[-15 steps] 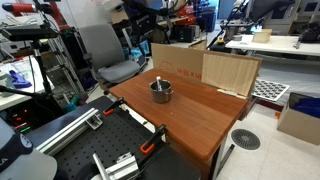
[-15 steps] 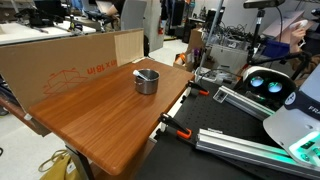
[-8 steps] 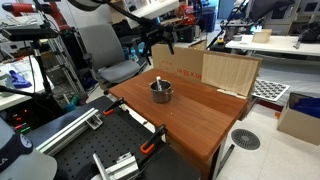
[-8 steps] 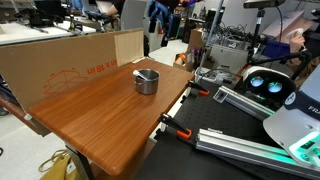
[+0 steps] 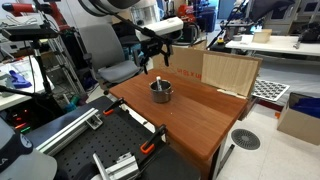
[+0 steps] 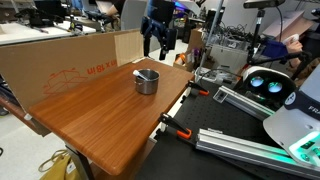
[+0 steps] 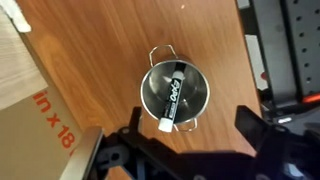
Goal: Remove the marker from the pot and put it on the table
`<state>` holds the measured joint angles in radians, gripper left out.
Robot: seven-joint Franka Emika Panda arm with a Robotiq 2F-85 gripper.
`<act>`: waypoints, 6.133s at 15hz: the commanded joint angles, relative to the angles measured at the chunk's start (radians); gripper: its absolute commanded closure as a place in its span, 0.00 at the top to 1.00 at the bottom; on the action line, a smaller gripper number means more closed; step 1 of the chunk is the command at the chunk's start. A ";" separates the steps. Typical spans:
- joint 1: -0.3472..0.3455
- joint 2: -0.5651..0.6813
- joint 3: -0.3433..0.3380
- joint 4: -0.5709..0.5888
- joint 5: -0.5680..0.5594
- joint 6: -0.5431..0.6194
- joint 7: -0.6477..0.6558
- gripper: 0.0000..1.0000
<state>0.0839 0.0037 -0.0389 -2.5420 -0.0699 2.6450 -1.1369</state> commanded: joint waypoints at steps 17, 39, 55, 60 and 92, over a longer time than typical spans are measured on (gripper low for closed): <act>-0.021 0.301 0.082 0.244 -0.272 -0.152 0.308 1.00; -0.038 0.342 0.118 0.313 -0.270 -0.201 0.342 0.05; -0.029 0.032 0.134 0.046 -0.213 -0.009 0.541 0.05; 0.020 -0.097 0.160 0.023 -0.111 -0.076 0.652 0.05; 0.104 0.562 0.193 0.780 -0.015 -0.783 1.009 0.05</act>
<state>0.1761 0.5042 0.1635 -1.8441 -0.0792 1.9347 -0.1518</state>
